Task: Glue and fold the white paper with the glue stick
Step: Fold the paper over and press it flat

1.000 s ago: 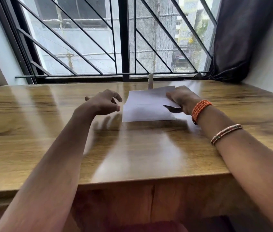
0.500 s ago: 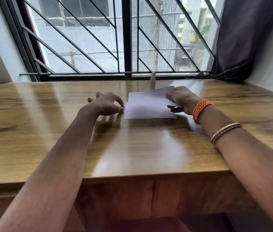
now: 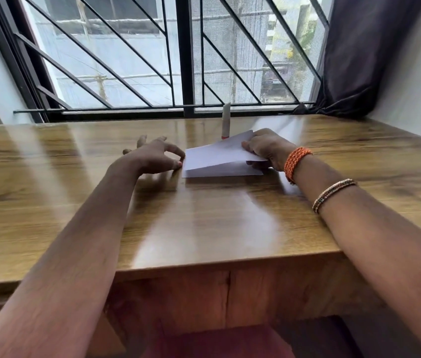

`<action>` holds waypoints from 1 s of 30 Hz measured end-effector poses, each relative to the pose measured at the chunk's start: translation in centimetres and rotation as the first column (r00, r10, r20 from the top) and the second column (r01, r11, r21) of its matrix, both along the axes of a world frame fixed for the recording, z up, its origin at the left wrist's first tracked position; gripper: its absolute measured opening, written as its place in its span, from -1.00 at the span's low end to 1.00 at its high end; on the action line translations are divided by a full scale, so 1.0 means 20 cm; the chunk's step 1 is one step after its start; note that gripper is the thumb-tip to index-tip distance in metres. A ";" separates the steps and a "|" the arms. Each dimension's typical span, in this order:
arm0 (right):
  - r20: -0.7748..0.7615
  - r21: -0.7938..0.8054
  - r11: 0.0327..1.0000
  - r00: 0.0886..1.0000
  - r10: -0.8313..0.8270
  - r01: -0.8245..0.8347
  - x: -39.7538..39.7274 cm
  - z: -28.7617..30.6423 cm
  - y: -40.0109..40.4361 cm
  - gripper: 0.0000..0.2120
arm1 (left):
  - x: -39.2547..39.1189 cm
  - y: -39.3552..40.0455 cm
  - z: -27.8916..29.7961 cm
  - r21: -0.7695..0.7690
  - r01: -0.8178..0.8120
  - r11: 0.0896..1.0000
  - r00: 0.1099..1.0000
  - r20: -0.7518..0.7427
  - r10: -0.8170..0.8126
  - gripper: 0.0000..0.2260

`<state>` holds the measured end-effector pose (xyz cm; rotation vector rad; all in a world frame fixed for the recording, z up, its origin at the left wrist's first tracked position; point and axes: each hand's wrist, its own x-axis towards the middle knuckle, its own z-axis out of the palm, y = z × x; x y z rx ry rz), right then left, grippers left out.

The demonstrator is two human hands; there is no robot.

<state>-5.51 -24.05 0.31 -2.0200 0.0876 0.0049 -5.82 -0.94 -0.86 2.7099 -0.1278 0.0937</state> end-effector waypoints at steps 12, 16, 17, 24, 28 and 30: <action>0.048 -0.037 0.999 0.999 0.014 -0.012 0.03 -0.03 0.00 -0.91 | 0.00 0.01 0.00 -0.013 -0.044 0.999 0.999 -0.032 0.043 -0.80; 0.069 -0.046 0.999 0.997 0.019 -0.016 0.03 -0.03 0.01 -0.88 | 0.02 0.02 -0.01 -0.016 -0.045 0.999 0.998 -0.037 0.044 -0.83; 0.072 -0.050 0.999 0.997 0.018 -0.014 0.03 -0.03 0.01 -0.87 | 0.01 0.02 -0.01 -0.020 -0.044 0.999 0.999 -0.031 0.044 -0.83; 0.100 -0.046 0.999 0.995 0.010 -0.006 0.05 -0.05 0.01 -0.92 | 0.04 0.04 -0.02 -0.004 -0.030 1.000 0.999 -0.040 0.030 -0.86; 0.109 -0.072 0.997 0.994 0.007 0.001 0.07 -0.06 0.01 -0.86 | 0.04 0.04 -0.02 -0.005 -0.038 0.999 0.998 -0.051 0.037 -0.86; 0.121 -0.096 0.995 0.993 -0.001 0.013 0.08 -0.07 0.01 -0.88 | 0.04 0.03 -0.01 0.001 -0.035 0.999 0.999 -0.041 0.035 -0.86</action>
